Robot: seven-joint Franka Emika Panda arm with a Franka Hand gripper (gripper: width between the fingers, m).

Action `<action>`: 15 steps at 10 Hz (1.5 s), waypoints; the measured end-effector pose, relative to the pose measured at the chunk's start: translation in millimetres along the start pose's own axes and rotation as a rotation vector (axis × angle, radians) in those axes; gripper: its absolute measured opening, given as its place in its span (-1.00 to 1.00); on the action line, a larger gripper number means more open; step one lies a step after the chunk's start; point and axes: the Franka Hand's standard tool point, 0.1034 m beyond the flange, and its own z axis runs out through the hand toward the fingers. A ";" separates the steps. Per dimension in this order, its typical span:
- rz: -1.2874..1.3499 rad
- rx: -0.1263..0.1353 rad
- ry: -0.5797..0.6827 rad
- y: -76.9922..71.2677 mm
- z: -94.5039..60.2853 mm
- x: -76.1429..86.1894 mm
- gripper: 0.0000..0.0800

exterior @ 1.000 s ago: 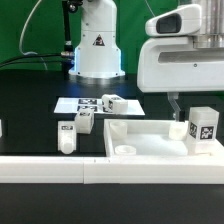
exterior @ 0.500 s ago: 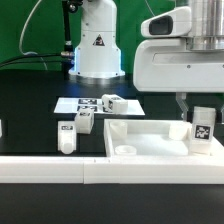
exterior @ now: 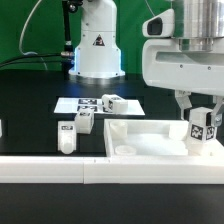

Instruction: Assemble one leg

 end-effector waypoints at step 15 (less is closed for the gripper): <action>-0.812 0.003 0.004 -8.0 -5.7 -9.2 0.62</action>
Offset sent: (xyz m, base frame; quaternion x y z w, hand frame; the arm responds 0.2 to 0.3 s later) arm 0.0000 0.0000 0.0000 0.0000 0.0000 0.1938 0.9810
